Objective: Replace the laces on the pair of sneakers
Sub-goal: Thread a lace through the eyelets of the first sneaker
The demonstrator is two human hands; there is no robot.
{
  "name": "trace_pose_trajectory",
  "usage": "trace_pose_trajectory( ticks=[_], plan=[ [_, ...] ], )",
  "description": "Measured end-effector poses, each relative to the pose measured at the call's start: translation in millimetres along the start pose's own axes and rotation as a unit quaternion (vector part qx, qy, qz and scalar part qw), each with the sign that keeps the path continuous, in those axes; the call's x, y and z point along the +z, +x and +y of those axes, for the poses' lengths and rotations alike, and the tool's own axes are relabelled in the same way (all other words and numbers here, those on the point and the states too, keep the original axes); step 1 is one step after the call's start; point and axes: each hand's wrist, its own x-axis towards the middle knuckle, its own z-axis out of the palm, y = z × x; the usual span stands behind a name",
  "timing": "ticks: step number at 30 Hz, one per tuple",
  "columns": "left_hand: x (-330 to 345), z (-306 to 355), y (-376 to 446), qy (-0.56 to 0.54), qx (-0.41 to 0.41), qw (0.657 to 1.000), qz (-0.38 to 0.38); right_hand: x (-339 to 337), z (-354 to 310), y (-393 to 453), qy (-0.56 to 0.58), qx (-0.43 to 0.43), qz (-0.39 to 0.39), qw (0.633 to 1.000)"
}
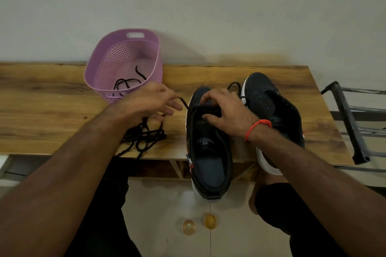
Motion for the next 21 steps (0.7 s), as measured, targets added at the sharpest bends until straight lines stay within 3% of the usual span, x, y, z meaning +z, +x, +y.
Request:
trace_pose_trajectory(
  ticks=[2, 4, 5, 6, 7, 8, 9, 11, 12, 15, 17, 18, 19, 21],
  plan=[
    [-12.2, 6.3, -4.4, -0.232, 0.012, 0.972, -0.034, -0.2, 0.5, 0.0, -0.002, -0.001, 0.001, 1.0],
    [-20.3, 11.9, -7.8, -0.446, 0.049, 0.891, -0.066, 1.9, 0.3, -0.4, -0.002, -0.002, 0.006, 1.0],
    [-20.9, 13.2, -7.7, -0.491, 0.059, 0.867, -0.064, 2.9, 0.5, -0.5, -0.004, -0.004, 0.008, 1.0],
    [-18.5, 13.1, -6.2, -0.477, 0.065, 0.876, -0.042, 3.3, 0.8, -0.4, -0.007, -0.004, 0.007, 1.0],
    [-13.6, 11.3, -3.6, -0.394, 0.074, 0.916, -0.004, 2.8, 1.5, -0.1, -0.01, -0.004, 0.005, 1.0],
    [-7.7, 7.9, -1.1, -0.234, 0.093, 0.967, 0.043, 2.0, 1.9, 0.1, -0.012, -0.004, 0.002, 1.0],
    [-1.8, 4.2, 0.4, -0.037, 0.119, 0.989, 0.079, 1.4, 1.8, 0.4, -0.011, -0.004, 0.0, 1.0],
    [9.6, -1.4, 4.2, 0.267, 0.156, 0.95, 0.046, -0.2, 1.6, 0.9, 0.002, -0.003, 0.006, 1.0],
    [13.8, -3.7, 6.3, 0.334, 0.142, 0.932, 0.003, -1.3, 1.5, 1.1, 0.014, 0.001, 0.014, 1.0],
    [16.1, -4.0, 6.5, 0.362, 0.12, 0.923, -0.058, -7.6, 4.7, 2.4, 0.019, 0.014, 0.029, 0.999],
    [11.7, 1.1, 3.7, 0.252, 0.168, 0.952, 0.031, -12.2, 9.3, 2.7, -0.013, 0.031, 0.007, 0.999],
    [10.0, 4.2, 2.6, 0.133, 0.194, 0.964, 0.121, -13.8, 11.4, 2.7, -0.029, 0.044, -0.01, 0.999],
    [6.2, 8.3, 2.1, -0.04, 0.209, 0.954, 0.212, -14.8, 13.0, 2.8, -0.042, 0.056, -0.026, 0.997],
    [-5.8, 15.6, 2.1, -0.39, 0.205, 0.856, 0.272, -14.3, 14.4, 3.2, -0.05, 0.069, -0.046, 0.995]
  ],
)
